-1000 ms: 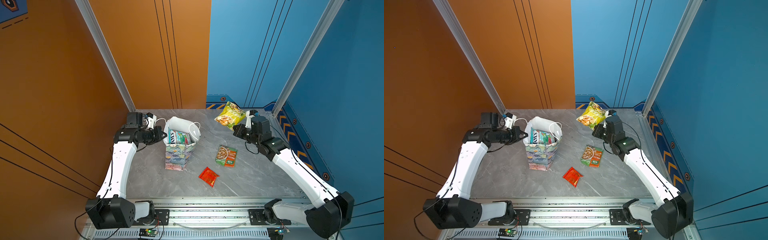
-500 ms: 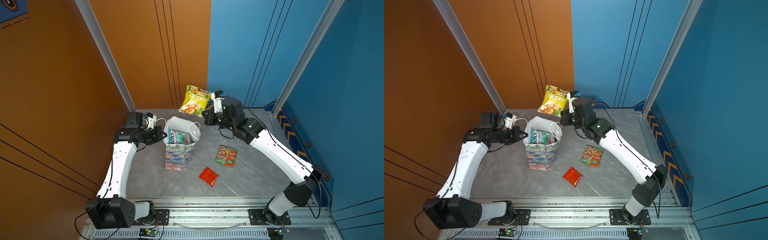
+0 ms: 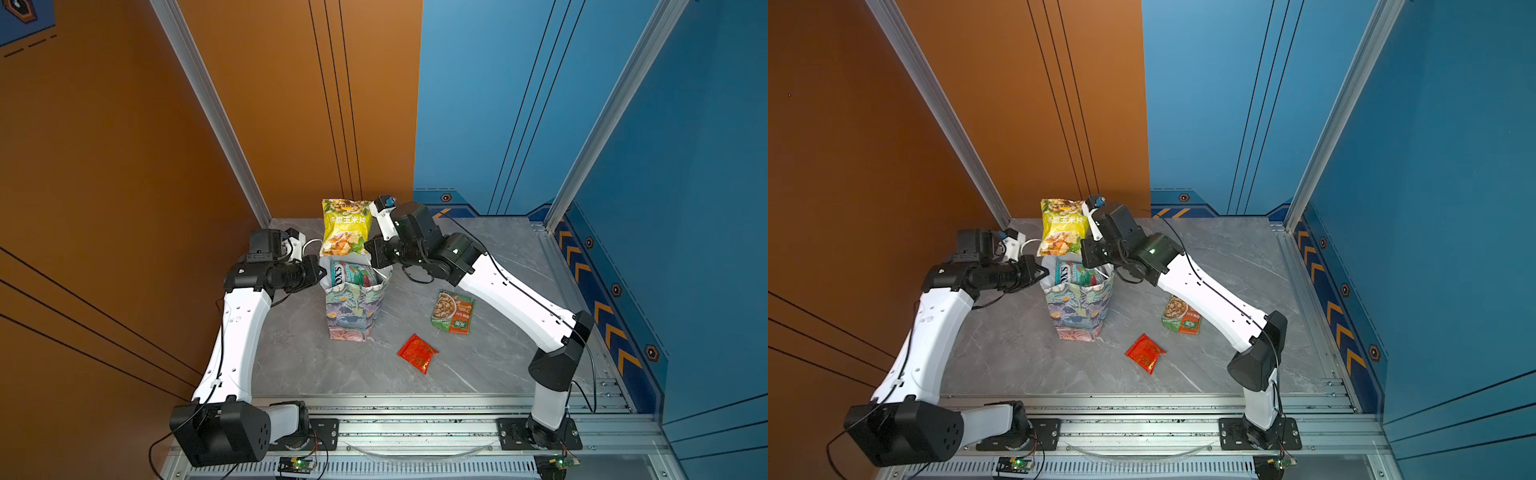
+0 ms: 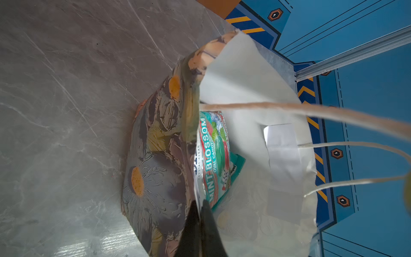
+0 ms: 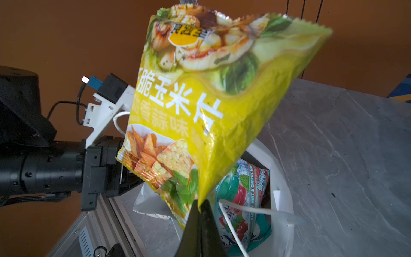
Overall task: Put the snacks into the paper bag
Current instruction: 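Lift the yellow corn-chip bag with the right gripper toward the paper bag, then lower the yellow bag into the paper bag opening with the right gripper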
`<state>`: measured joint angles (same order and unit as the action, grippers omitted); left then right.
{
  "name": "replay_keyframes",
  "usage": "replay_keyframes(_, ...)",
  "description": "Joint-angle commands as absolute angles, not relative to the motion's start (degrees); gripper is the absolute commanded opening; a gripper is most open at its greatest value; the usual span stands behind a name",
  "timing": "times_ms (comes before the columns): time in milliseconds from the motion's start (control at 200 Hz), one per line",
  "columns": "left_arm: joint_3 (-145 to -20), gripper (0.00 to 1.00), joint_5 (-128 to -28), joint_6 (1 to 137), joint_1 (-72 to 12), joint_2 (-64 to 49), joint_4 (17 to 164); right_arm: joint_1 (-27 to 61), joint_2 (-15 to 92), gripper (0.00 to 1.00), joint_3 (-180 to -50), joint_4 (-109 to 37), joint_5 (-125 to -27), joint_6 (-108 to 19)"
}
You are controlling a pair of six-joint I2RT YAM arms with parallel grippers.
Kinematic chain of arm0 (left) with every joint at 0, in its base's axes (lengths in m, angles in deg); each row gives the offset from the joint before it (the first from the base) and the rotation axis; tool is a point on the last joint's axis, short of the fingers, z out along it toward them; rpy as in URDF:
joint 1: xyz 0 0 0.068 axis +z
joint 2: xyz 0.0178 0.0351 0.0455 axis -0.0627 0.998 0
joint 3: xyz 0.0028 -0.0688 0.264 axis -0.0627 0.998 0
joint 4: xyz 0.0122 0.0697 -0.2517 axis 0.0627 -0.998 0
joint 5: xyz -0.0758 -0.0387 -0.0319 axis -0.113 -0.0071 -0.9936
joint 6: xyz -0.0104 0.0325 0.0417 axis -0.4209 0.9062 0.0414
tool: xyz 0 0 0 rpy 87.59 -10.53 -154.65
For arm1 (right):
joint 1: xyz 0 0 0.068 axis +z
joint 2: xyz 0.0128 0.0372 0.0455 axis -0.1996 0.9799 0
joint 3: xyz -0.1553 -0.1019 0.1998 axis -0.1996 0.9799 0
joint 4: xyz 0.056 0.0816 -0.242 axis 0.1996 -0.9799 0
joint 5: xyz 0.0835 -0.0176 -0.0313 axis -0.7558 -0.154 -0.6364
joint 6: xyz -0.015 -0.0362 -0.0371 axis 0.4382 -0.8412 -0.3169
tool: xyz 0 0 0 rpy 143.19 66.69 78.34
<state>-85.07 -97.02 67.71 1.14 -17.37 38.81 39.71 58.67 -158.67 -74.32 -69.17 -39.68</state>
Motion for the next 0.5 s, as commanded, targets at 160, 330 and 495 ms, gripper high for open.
replay_keyframes(160,-83.04,0.00,-94.06,69.23,1.98,-17.92,37.99,40.72,62.40,0.00,-162.13,-81.06,-69.22,-41.49)
replay_keyframes(330,-82.71,0.00,-94.41,69.23,2.57,-19.00,37.95,41.04,63.88,0.00,-162.18,-82.13,-68.12,-41.58)
replay_keyframes(495,-82.84,0.00,-95.00,69.08,3.06,-19.11,38.00,41.04,64.33,0.00,-162.06,-82.85,-67.93,-41.65)
